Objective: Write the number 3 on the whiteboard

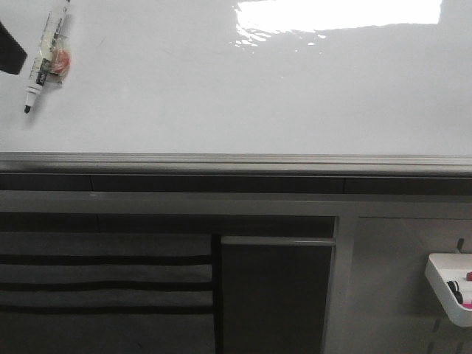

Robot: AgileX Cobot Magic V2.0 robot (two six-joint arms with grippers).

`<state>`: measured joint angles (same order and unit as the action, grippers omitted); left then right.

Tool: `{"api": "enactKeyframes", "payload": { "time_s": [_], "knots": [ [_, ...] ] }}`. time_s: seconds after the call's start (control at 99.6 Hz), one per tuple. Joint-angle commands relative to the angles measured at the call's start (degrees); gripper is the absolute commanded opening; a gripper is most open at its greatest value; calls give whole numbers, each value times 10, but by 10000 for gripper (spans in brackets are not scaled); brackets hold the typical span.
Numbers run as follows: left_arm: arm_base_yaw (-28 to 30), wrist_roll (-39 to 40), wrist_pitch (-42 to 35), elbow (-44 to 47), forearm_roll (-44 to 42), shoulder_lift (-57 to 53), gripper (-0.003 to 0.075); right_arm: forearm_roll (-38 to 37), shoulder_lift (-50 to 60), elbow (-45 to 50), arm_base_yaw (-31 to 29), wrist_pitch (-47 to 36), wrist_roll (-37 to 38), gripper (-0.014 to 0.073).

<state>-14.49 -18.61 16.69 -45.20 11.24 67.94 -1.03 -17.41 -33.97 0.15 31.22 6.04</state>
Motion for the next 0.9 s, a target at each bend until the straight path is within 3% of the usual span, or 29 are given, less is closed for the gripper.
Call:
{"api": "enactKeyframes", "payload": {
  "time_s": [0.0, 0.552, 0.893],
  "knots": [
    [1, 1, -71, -32, 7, 24, 440, 0, -10, -20, 0, -41, -5, 656],
    [3, 1, -158, -59, 10, 138, 436, 0, -10, -20, 0, -41, -5, 656],
    [3, 1, -182, -59, 10, 152, 260, 0, -10, -20, 0, -41, -5, 656]
  ]
}}
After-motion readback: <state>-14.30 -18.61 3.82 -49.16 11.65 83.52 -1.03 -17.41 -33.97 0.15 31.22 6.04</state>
